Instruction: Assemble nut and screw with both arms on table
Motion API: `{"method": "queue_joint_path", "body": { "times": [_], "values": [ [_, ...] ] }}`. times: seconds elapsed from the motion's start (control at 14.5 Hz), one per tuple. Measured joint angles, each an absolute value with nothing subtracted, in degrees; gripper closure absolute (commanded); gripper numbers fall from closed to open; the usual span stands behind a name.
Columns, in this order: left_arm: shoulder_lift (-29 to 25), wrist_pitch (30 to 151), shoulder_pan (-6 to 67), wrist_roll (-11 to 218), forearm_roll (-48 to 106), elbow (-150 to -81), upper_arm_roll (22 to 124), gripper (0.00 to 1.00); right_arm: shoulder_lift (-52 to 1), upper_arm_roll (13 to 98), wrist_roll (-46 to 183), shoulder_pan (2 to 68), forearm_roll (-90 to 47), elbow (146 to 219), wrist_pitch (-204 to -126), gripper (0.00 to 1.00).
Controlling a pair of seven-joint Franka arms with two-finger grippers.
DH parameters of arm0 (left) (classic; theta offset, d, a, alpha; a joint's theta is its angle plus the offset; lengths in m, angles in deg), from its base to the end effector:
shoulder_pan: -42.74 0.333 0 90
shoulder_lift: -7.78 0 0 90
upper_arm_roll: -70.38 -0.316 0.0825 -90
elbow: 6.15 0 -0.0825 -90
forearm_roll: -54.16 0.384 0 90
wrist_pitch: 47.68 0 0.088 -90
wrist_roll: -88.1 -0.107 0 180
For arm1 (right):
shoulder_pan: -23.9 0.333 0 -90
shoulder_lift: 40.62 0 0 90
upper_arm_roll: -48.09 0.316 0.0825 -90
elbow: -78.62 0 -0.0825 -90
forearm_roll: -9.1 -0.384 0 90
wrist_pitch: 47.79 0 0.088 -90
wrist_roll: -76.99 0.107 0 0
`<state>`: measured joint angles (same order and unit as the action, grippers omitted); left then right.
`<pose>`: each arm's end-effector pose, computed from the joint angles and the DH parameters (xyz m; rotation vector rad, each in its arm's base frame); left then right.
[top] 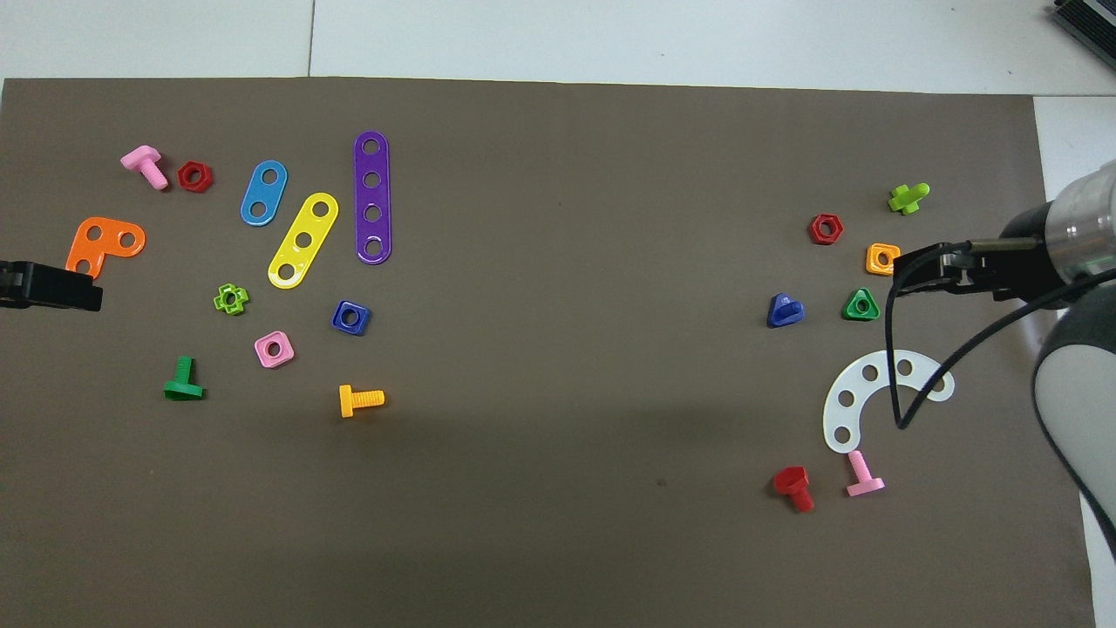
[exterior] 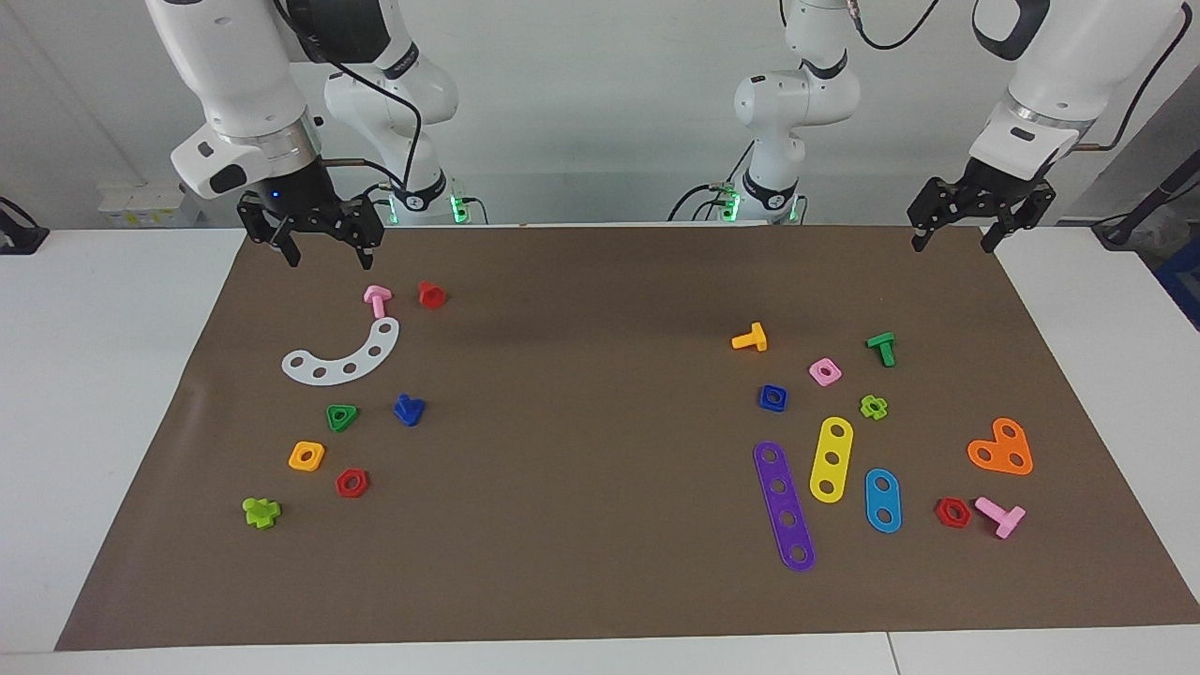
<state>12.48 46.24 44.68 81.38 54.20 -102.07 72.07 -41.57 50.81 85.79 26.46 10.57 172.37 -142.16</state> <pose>0.5350 0.0017 0.6262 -3.1298 0.1769 -0.0734 0.5536 0.0488 0.6094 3.1170 -0.0933 0.0474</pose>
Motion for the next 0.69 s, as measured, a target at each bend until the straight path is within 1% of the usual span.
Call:
{"method": "queue_joint_path", "body": {
  "times": [0.14,0.28,0.48,0.69],
  "values": [
    [12.4,48.5,44.7,81.4,54.2,-103.2,72.1,0.0,-41.6,50.8,85.8,26.5,10.6,175.0,-146.0,0.02],
    [12.1,53.2,44.7,81.4,54.2,-105.8,72.2,0.0,-41.5,50.8,85.8,26.5,10.6,177.8,-149.0,0.02],
    [11.4,63.6,43.5,81.8,54.0,-113.0,72.8,0.0,-41.0,51.0,85.8,26.8,10.6,181.8,-153.8,0.02],
    [9.0,73.5,39.7,86.0,54.0,-118.8,73.1,0.0,-39.8,51.1,84.3,26.8,10.6,185.7,-159.0,0.02]
  ]
}}
